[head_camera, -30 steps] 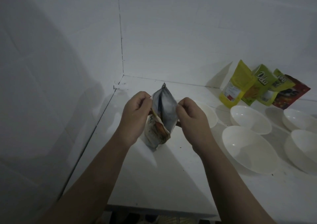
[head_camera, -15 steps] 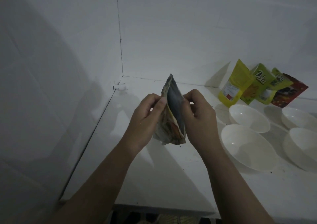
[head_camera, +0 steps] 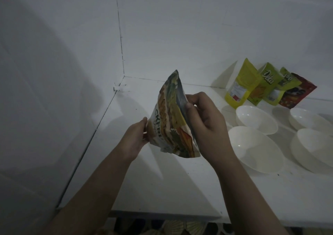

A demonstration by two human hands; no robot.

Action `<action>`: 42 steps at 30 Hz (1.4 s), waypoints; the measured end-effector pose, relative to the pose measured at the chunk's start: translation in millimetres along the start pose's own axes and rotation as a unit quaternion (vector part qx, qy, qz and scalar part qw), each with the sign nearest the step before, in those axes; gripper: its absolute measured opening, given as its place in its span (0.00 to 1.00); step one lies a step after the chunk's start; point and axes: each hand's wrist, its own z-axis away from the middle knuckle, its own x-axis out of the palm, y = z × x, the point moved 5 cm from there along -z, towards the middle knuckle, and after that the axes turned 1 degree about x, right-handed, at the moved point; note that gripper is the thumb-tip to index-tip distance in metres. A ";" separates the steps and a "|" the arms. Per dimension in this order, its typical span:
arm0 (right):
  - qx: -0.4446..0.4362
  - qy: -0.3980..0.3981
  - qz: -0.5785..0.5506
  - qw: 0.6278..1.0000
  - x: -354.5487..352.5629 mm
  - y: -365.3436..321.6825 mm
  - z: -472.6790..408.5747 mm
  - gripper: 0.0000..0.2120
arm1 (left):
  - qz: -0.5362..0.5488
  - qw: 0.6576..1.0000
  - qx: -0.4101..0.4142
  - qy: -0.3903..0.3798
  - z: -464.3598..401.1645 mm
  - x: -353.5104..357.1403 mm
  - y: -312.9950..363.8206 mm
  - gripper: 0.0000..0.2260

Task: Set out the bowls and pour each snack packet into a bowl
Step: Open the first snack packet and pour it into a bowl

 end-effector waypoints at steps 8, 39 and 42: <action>-0.021 -0.018 0.051 0.998 -4.1 1.1 3.2 0.07 | 0.114 0.993 -0.037 0.021 -17.4 -10.6 -7.3 0.11; 0.189 -0.119 0.138 0.965 -64.7 103.7 -52.8 0.14 | 0.211 0.975 0.056 0.041 -119.7 61.5 67.5 0.17; 0.192 -0.123 0.166 0.959 -73.1 124.7 -70.3 0.14 | 0.215 0.973 0.070 0.047 -133.7 64.6 71.3 0.16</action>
